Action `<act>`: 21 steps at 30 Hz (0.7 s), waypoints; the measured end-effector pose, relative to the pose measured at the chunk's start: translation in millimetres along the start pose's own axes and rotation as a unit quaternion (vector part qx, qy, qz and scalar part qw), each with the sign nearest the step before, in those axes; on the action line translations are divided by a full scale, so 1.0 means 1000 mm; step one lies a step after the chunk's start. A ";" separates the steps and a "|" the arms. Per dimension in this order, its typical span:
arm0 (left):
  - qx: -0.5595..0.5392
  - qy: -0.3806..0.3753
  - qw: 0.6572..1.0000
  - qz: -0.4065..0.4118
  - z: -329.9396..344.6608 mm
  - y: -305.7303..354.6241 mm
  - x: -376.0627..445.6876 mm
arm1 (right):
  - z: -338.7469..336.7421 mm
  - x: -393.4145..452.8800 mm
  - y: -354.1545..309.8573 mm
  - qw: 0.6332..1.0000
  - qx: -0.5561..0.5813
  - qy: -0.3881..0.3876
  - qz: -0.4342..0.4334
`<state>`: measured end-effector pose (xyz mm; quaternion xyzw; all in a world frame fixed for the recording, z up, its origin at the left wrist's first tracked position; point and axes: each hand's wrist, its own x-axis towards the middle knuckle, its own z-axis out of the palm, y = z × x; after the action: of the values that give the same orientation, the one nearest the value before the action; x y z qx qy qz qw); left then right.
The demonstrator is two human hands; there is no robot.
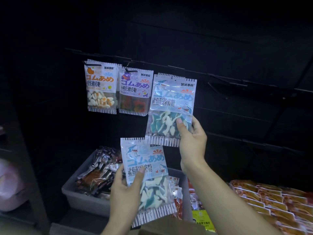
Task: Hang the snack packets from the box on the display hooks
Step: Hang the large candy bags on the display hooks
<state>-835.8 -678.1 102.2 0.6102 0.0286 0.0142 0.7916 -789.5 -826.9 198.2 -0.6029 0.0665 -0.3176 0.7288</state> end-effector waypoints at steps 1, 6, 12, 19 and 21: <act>-0.001 0.001 1.000 0.001 0.000 0.000 -0.001 | 0.000 0.000 -0.001 1.000 0.005 0.000 0.005; -0.013 0.012 1.000 0.004 0.002 0.001 -0.002 | 0.003 0.005 -0.007 1.000 0.008 -0.007 0.010; -0.015 0.025 1.000 -0.001 0.001 0.000 0.001 | 0.002 0.001 -0.007 1.000 -0.006 -0.022 0.005; -0.010 0.022 1.000 -0.009 0.003 -0.005 0.001 | 0.006 0.013 -0.005 0.999 -0.024 -0.005 0.026; -0.014 0.025 1.000 -0.012 0.004 -0.006 0.001 | 0.011 0.027 -0.004 0.999 -0.032 0.005 0.034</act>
<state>-835.1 -683.0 97.2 0.5982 0.0554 0.0202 0.7992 -764.6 -832.7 212.7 -0.6216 0.1005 -0.2930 0.7195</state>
